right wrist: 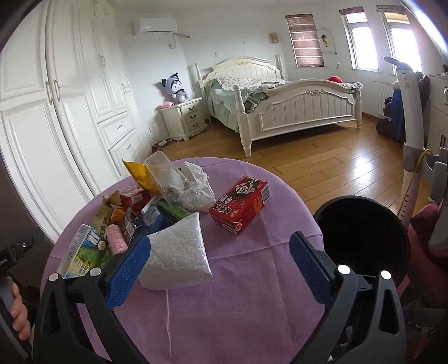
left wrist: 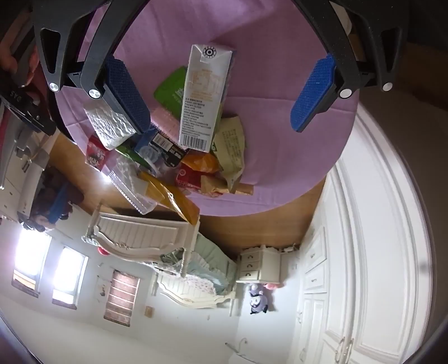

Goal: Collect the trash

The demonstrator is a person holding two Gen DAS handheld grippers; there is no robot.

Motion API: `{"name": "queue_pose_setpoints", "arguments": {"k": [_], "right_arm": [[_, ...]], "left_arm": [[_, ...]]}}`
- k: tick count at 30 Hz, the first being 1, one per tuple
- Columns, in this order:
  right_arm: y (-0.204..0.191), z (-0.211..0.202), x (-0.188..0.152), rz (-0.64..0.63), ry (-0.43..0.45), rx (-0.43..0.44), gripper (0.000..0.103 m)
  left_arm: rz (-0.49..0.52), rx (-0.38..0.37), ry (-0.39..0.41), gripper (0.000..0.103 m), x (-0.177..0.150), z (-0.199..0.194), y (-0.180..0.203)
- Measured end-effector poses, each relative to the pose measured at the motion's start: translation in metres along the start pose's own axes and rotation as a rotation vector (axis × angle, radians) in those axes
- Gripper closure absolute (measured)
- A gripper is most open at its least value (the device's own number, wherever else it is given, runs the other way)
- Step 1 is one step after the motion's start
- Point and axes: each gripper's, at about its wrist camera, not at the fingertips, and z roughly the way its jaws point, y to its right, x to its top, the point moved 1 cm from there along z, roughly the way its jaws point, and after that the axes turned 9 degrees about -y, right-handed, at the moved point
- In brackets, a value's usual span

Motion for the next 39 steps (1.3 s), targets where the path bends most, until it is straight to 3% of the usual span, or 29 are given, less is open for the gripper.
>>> {"name": "queue_pose_setpoints", "arguments": {"k": [39], "right_arm": [[-0.010, 0.010, -0.003, -0.022, 0.014, 0.020, 0.005]], "left_arm": [[0.019, -0.008, -0.040, 0.004, -0.002, 0.014, 0.002]]}}
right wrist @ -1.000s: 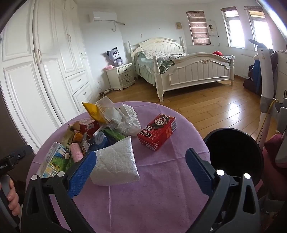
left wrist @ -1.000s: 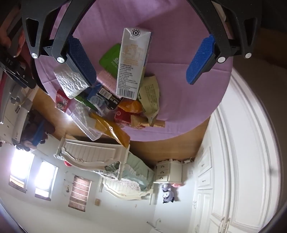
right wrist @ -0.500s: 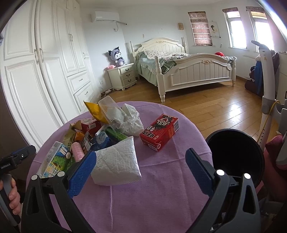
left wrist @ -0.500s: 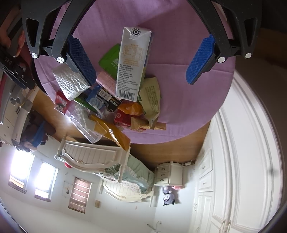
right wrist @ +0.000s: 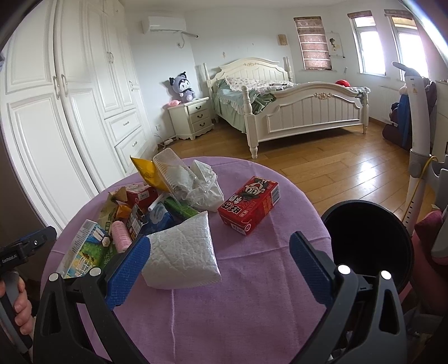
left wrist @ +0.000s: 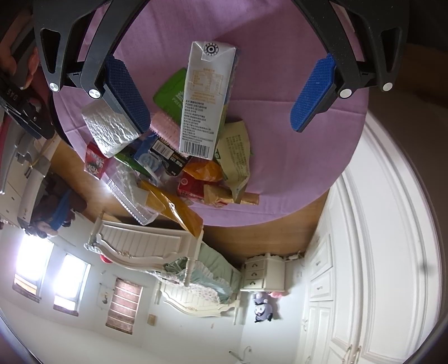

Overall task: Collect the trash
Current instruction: 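Grasp the white milk carton with the left gripper while the right gripper grasps the crumpled white tissue, then carry the carton and tissue over the black bin and open both grippers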

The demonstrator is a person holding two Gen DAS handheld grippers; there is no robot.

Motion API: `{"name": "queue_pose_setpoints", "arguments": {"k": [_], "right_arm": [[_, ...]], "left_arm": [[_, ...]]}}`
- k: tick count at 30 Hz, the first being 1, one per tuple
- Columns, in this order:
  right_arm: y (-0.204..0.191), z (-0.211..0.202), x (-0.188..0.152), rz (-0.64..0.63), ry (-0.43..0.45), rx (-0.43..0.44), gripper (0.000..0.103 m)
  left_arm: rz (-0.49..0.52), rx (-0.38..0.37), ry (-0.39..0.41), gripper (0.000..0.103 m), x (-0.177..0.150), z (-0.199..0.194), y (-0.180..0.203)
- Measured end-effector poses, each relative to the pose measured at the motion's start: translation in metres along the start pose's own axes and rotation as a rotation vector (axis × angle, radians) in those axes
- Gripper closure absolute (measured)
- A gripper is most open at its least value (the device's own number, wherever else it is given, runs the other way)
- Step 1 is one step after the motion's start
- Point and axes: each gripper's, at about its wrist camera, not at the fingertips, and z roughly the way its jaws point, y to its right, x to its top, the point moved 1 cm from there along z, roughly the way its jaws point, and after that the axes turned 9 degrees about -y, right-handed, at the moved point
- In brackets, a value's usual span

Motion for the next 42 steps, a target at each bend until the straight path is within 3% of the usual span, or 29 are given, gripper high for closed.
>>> {"name": "queue_pose_setpoints", "arguments": {"k": [9, 13, 19, 23, 25, 28, 31, 32, 34, 36, 38, 42], "right_arm": [[0.001, 0.006, -0.001, -0.013, -0.007, -0.003, 0.005], [-0.003, 0.012, 0.000, -0.028, -0.019, 0.021, 0.005], [-0.029, 0.031, 0.007, -0.143, -0.036, 0.052, 0.005], [-0.041, 0.054, 0.011, -0.168, -0.110, 0.087, 0.009], [-0.040, 0.067, 0.010, -0.148, -0.184, 0.088, 0.012], [-0.037, 0.090, 0.007, -0.146, -0.309, 0.076, 0.021], [-0.030, 0.098, 0.004, -0.102, -0.363, 0.147, 0.029], [-0.028, 0.098, 0.003, -0.091, -0.374, 0.172, 0.040], [-0.026, 0.092, 0.002, -0.086, -0.368, 0.179, 0.051], [-0.026, 0.084, 0.002, -0.086, -0.348, 0.200, 0.070], [-0.022, 0.079, 0.006, -0.084, -0.334, 0.220, 0.084], [-0.018, 0.061, 0.008, -0.096, -0.273, 0.248, 0.091]], "left_arm": [[0.000, -0.022, -0.022, 0.004, -0.004, 0.007, -0.004], [0.025, -0.060, -0.073, 0.004, -0.011, 0.020, -0.007], [0.079, -0.041, -0.121, 0.005, -0.013, 0.042, 0.000], [0.061, -0.055, -0.173, 0.022, -0.005, 0.060, -0.006], [0.040, -0.094, -0.199, 0.038, -0.003, 0.069, -0.010], [0.017, -0.119, -0.214, 0.055, -0.002, 0.077, -0.016], [-0.002, -0.139, -0.206, 0.060, -0.003, 0.080, -0.020], [-0.007, -0.143, -0.200, 0.060, -0.003, 0.080, -0.020], [-0.017, -0.144, -0.186, 0.061, -0.003, 0.077, -0.022], [-0.027, -0.147, -0.166, 0.061, -0.002, 0.070, -0.023], [-0.020, -0.143, -0.140, 0.061, 0.002, 0.059, -0.019], [0.016, -0.158, -0.087, 0.061, 0.019, 0.035, 0.000]]}}
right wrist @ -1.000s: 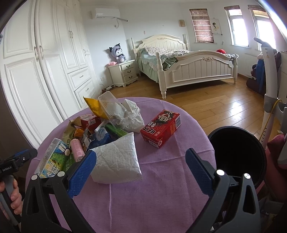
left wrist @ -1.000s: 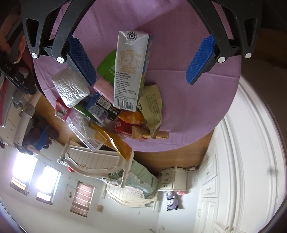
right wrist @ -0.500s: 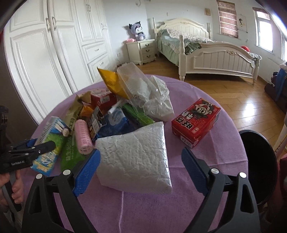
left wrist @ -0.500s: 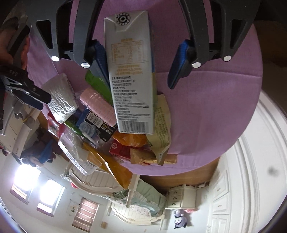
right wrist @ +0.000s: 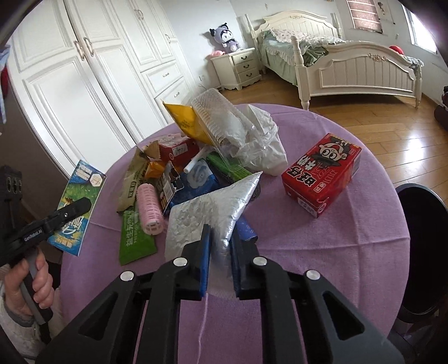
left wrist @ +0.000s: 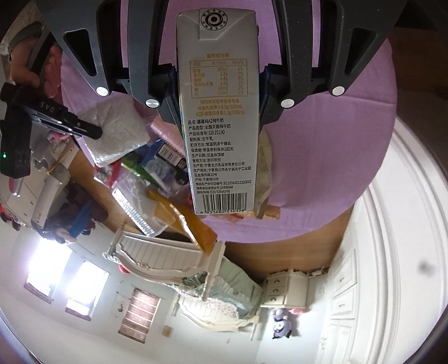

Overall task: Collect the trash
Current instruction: 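Carry the carton and tissue over the black bin and open both grippers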

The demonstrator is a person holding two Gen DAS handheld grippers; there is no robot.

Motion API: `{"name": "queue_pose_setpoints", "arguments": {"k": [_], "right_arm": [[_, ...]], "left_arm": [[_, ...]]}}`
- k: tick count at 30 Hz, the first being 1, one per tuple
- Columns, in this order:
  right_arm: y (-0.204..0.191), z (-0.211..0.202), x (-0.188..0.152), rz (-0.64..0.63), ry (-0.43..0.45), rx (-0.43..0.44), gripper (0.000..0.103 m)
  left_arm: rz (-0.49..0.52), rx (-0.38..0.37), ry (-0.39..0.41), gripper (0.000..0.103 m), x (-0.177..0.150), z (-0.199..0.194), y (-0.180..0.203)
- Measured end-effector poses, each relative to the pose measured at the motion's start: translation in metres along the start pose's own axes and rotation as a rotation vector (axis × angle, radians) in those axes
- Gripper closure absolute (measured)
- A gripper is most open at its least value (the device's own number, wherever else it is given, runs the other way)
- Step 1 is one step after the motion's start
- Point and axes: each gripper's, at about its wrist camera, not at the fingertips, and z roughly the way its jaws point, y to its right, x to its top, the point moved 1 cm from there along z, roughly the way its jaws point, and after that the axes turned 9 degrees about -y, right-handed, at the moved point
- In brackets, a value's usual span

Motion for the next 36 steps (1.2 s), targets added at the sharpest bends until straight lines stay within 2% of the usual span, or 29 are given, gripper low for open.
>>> {"name": "queue_pose_setpoints", "arguments": {"k": [4, 6, 8, 10, 12, 15, 17, 20, 25, 31, 36], "right_arm": [[0.016, -0.027, 0.006, 0.020, 0.106, -0.016, 0.092], [0.032, -0.050, 0.010, 0.050, 0.190, -0.067, 0.092], [0.052, -0.066, 0.014, 0.072, 0.267, -0.184, 0.092], [0.077, -0.075, 0.016, 0.109, 0.303, -0.298, 0.092], [0.101, -0.078, 0.017, 0.129, 0.317, -0.386, 0.092], [0.134, -0.073, 0.018, 0.133, 0.314, -0.512, 0.092], [0.159, -0.071, 0.017, 0.165, 0.299, -0.539, 0.091], [0.196, -0.070, 0.008, 0.207, 0.266, -0.561, 0.091], [0.241, -0.059, -0.010, 0.282, 0.201, -0.582, 0.091], [0.268, -0.044, -0.029, 0.343, 0.138, -0.571, 0.091], [0.279, -0.038, -0.037, 0.372, 0.124, -0.541, 0.089]], "left_arm": [[0.059, -0.055, 0.021, 0.061, 0.025, -0.007, 0.040], [0.096, -0.098, 0.018, 0.061, 0.038, -0.002, 0.067], [0.115, -0.187, -0.001, 0.061, 0.053, 0.007, 0.097], [0.156, -0.255, -0.008, 0.061, 0.067, 0.022, 0.131], [0.221, -0.292, -0.019, 0.061, 0.079, 0.043, 0.171], [0.275, -0.397, -0.101, 0.061, 0.090, 0.086, 0.228], [0.311, -0.429, -0.145, 0.061, 0.097, 0.116, 0.264], [0.313, -0.481, -0.213, 0.061, 0.104, 0.158, 0.301], [0.367, -0.490, -0.300, 0.061, 0.096, 0.218, 0.359], [0.377, -0.474, -0.372, 0.061, 0.084, 0.261, 0.387], [0.389, -0.470, -0.393, 0.061, 0.071, 0.268, 0.398]]}}
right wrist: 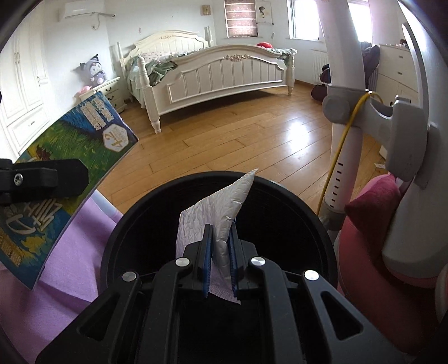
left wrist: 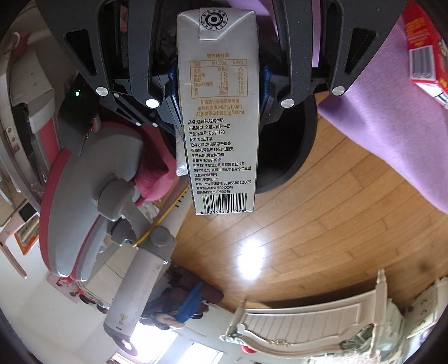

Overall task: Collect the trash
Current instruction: 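Carry the carton and tissue over the black bin and open both grippers, then grasp the beige paper snack bag with the left gripper while the right grasps the clear plastic tray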

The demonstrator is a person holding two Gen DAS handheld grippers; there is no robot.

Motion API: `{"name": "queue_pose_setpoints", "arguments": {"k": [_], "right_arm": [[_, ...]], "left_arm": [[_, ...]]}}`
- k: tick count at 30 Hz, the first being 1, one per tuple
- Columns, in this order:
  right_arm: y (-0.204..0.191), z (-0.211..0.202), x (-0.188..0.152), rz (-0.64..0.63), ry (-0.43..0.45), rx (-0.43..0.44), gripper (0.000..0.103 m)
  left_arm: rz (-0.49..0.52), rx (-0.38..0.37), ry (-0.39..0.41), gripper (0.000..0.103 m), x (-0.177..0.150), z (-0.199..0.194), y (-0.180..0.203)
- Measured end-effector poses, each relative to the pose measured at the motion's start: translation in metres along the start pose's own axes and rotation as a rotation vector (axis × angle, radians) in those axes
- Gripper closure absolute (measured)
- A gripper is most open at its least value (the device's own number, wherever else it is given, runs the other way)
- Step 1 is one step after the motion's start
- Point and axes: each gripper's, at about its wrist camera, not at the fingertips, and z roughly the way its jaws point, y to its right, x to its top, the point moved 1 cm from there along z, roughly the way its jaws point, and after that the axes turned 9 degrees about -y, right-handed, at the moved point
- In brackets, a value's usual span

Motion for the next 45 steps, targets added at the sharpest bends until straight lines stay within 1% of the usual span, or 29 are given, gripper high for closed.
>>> {"name": "queue_pose_setpoints", "arguments": {"k": [2, 3, 4, 5, 6, 7, 10, 11, 12, 13, 14, 17, 19, 21, 23, 26, 27, 31, 33, 35, 36, 38, 40, 44, 45], "right_arm": [[0.002, 0.000, -0.002, 0.006, -0.008, 0.022, 0.087], [0.004, 0.001, -0.002, 0.007, -0.011, 0.035, 0.084], [0.004, -0.002, -0.003, 0.008, -0.008, 0.049, 0.077], [0.006, -0.004, -0.003, 0.015, 0.001, 0.065, 0.055], [0.008, -0.010, -0.004, 0.027, 0.021, 0.082, 0.035], [0.008, -0.016, -0.005, 0.037, 0.035, 0.096, 0.032], [0.003, -0.025, -0.006, 0.030, 0.034, 0.108, 0.032], [-0.001, -0.030, -0.005, 0.025, 0.039, 0.117, 0.032], [-0.006, -0.034, -0.005, 0.018, 0.043, 0.126, 0.032], [-0.012, -0.039, -0.005, 0.011, 0.048, 0.137, 0.032], [-0.016, -0.044, -0.005, 0.003, 0.053, 0.148, 0.032], [-0.039, -0.061, -0.003, -0.036, 0.072, 0.184, 0.032], [-0.055, -0.072, -0.002, -0.067, 0.089, 0.207, 0.032], [-0.075, -0.083, -0.001, -0.105, 0.103, 0.234, 0.031], [-0.097, -0.095, 0.000, -0.151, 0.117, 0.258, 0.032], [-0.130, -0.109, 0.001, -0.226, 0.134, 0.289, 0.032], [-0.142, -0.112, 0.001, -0.250, 0.131, 0.303, 0.032], [-0.190, -0.124, 0.003, -0.342, 0.131, 0.344, 0.031], [-0.213, -0.128, 0.006, -0.391, 0.133, 0.362, 0.032], [-0.234, -0.127, 0.009, -0.426, 0.116, 0.393, 0.032], [-0.245, -0.124, 0.012, -0.443, 0.105, 0.404, 0.032], [-0.264, -0.119, 0.014, -0.485, 0.089, 0.405, 0.032], [-0.284, -0.114, 0.019, -0.530, 0.077, 0.400, 0.032], [-0.318, -0.103, 0.027, -0.611, 0.048, 0.390, 0.032], [-0.323, -0.099, 0.027, -0.626, 0.044, 0.383, 0.032]], "left_arm": [[0.013, 0.020, -0.013, 0.058, 0.000, 0.004, 0.002], [0.020, 0.041, -0.016, 0.048, 0.000, 0.003, 0.003], [0.023, 0.067, -0.012, 0.035, -0.001, 0.002, 0.005], [0.024, 0.095, 0.001, 0.031, -0.002, -0.002, 0.007], [0.024, 0.106, 0.013, 0.029, -0.004, -0.006, 0.008], [0.026, 0.103, 0.018, 0.029, -0.005, -0.012, 0.008], [0.023, 0.105, 0.047, 0.028, -0.014, -0.034, 0.007], [0.022, 0.112, 0.060, 0.026, -0.018, -0.043, 0.007], [0.020, 0.120, 0.076, 0.019, -0.023, -0.052, 0.006], [0.016, 0.132, 0.100, 0.015, -0.029, -0.063, 0.005], [0.011, 0.143, 0.124, 0.014, -0.034, -0.074, 0.004], [-0.009, 0.163, 0.181, 0.010, -0.054, -0.110, -0.002], [-0.040, 0.193, 0.226, 0.007, -0.069, -0.135, -0.010], [-0.069, 0.221, 0.270, 0.006, -0.085, -0.159, -0.020], [-0.102, 0.246, 0.306, 0.006, -0.103, -0.184, -0.034], [-0.152, 0.243, 0.332, 0.006, -0.131, -0.219, -0.064], [-0.173, 0.254, 0.345, 0.006, -0.141, -0.231, -0.075], [-0.260, 0.325, 0.387, 0.006, -0.180, -0.273, -0.121], [-0.313, 0.385, 0.403, 0.006, -0.198, -0.289, -0.146], [-0.373, 0.446, 0.415, 0.006, -0.215, -0.301, -0.172], [-0.399, 0.461, 0.420, 0.006, -0.222, -0.307, -0.185], [-0.447, 0.470, 0.415, 0.006, -0.234, -0.315, -0.211], [-0.479, 0.477, 0.392, 0.006, -0.242, -0.317, -0.234], [-0.485, 0.481, 0.328, 0.006, -0.245, -0.312, -0.264], [-0.490, 0.485, 0.318, 0.011, -0.247, -0.311, -0.270]]}}
